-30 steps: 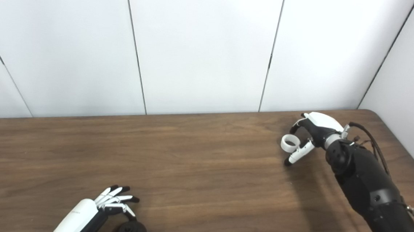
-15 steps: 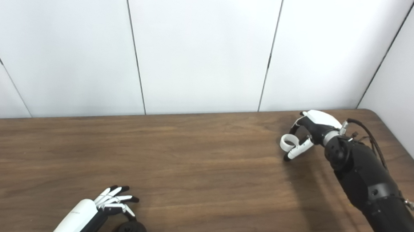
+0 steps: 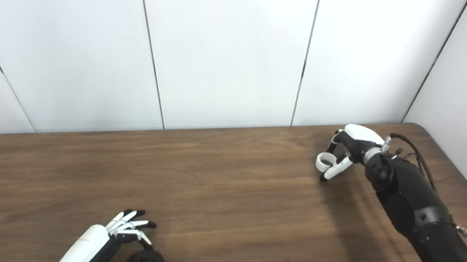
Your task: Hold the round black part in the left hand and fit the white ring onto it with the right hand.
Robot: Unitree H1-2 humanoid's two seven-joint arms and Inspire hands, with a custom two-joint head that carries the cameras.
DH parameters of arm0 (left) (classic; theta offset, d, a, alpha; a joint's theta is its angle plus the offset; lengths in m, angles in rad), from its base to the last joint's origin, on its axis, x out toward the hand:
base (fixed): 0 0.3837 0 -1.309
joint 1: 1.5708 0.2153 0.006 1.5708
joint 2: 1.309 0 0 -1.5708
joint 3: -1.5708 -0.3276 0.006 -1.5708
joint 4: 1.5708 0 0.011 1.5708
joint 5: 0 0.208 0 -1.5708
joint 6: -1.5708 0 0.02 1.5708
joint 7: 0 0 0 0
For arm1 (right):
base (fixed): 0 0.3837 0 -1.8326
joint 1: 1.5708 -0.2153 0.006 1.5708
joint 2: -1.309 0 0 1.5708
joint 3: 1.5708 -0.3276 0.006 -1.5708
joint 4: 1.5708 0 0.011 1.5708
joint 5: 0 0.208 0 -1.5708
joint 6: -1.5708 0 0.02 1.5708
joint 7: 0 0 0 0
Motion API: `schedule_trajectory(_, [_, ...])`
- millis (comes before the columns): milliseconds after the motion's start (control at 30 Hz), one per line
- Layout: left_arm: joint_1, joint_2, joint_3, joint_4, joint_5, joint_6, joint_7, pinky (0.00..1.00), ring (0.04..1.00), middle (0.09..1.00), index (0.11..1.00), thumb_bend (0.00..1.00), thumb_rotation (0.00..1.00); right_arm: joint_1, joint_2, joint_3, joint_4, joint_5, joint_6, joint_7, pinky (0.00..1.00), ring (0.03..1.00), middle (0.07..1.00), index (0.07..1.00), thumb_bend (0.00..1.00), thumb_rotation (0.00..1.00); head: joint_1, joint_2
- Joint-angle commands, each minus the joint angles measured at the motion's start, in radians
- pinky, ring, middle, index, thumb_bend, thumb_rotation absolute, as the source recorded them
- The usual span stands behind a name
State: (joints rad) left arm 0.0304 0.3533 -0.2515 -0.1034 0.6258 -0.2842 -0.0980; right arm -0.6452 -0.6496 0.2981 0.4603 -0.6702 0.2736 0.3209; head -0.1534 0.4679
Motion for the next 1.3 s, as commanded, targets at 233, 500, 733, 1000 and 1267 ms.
schedule_trajectory(233, [-0.007, 0.009, 0.013, -0.027, -0.003, -0.014, 0.009, 1.0, 0.953, 0.826, 0.48, 0.52, 0.04, -0.007, -0.034, 0.002, 0.002, -0.019, -0.003, -0.02, 1.0, 1.0, 0.928, 0.483, 0.52, 0.13, 0.001, 0.001])
schedule_trajectory(500, [-0.01, 0.009, 0.013, -0.02, 0.004, -0.016, 0.012, 1.0, 0.953, 0.828, 0.48, 0.52, 0.04, -0.008, -0.035, 0.008, 0.012, -0.022, -0.027, -0.051, 1.0, 1.0, 0.908, 0.484, 0.52, 0.12, 0.0, 0.0])
schedule_trajectory(733, [-0.016, 0.006, 0.011, -0.003, 0.001, -0.018, 0.013, 1.0, 0.955, 0.83, 0.48, 0.52, 0.04, 0.006, -0.031, -0.029, -0.056, 0.012, -0.097, -0.095, 1.0, 1.0, 0.899, 0.481, 0.52, 0.12, 0.0, -0.001])
schedule_trajectory(1000, [-0.033, -0.011, 0.002, 0.038, 0.017, -0.009, 0.02, 1.0, 0.948, 0.828, 0.48, 0.52, 0.04, 0.061, -0.004, -0.07, -0.311, 0.053, -0.122, -0.072, 1.0, 1.0, 0.917, 0.477, 0.52, 0.12, 0.028, -0.007])
schedule_trajectory(1267, [-0.089, -0.019, -0.028, 0.104, 0.051, -0.016, 0.022, 1.0, 0.947, 0.826, 0.48, 0.52, 0.05, 0.077, 0.033, -0.053, -0.504, 0.054, -0.112, 0.007, 1.0, 1.0, 0.911, 0.478, 0.52, 0.12, 0.033, -0.009])
